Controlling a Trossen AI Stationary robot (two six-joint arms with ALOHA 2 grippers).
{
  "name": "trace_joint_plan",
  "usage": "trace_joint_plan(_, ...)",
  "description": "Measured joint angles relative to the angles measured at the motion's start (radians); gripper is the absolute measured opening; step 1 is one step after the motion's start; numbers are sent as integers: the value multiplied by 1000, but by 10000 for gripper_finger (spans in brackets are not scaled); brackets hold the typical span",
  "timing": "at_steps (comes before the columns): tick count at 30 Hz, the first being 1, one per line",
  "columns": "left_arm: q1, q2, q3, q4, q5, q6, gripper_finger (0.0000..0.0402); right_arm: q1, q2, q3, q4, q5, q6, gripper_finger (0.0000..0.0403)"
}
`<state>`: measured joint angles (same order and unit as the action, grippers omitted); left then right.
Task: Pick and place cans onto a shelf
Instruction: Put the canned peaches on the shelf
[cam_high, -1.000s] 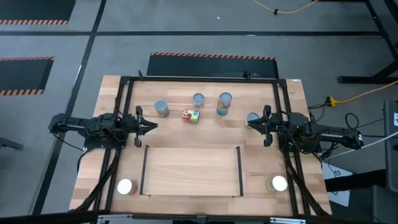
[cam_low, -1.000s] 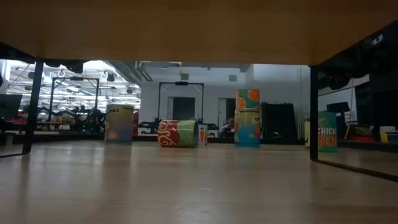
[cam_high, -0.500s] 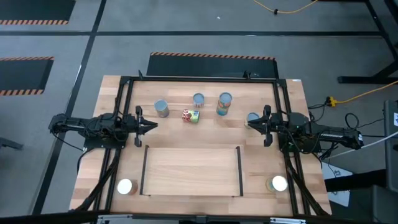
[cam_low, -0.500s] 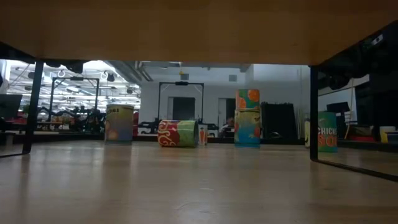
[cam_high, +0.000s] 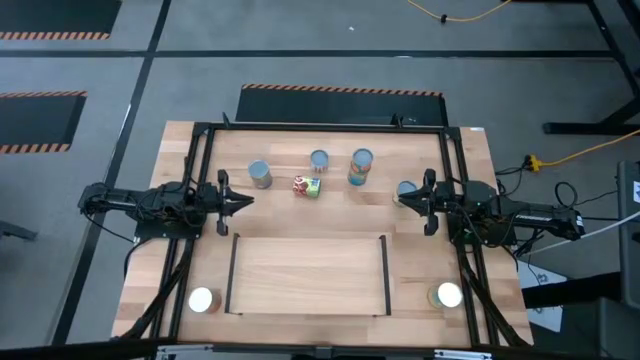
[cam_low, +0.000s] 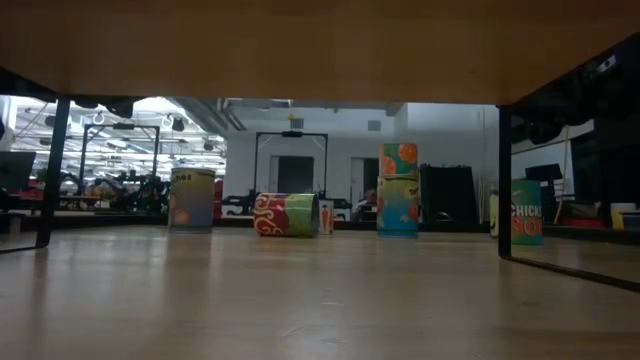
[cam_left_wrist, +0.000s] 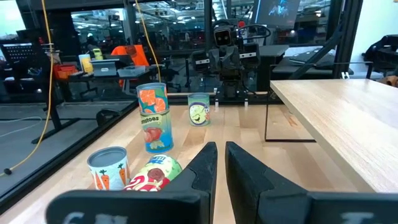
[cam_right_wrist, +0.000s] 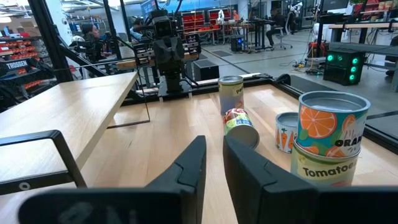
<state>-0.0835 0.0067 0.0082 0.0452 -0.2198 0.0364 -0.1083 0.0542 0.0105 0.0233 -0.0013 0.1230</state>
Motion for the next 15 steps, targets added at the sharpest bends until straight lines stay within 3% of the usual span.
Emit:
trace_joint_plan(7,0,0,0,10,-68,0,28,0,0,0,0,0,0,61)
trace_joint_plan(15,0,0,0,12,-21,0,27,0,0,0,0,0,0,61)
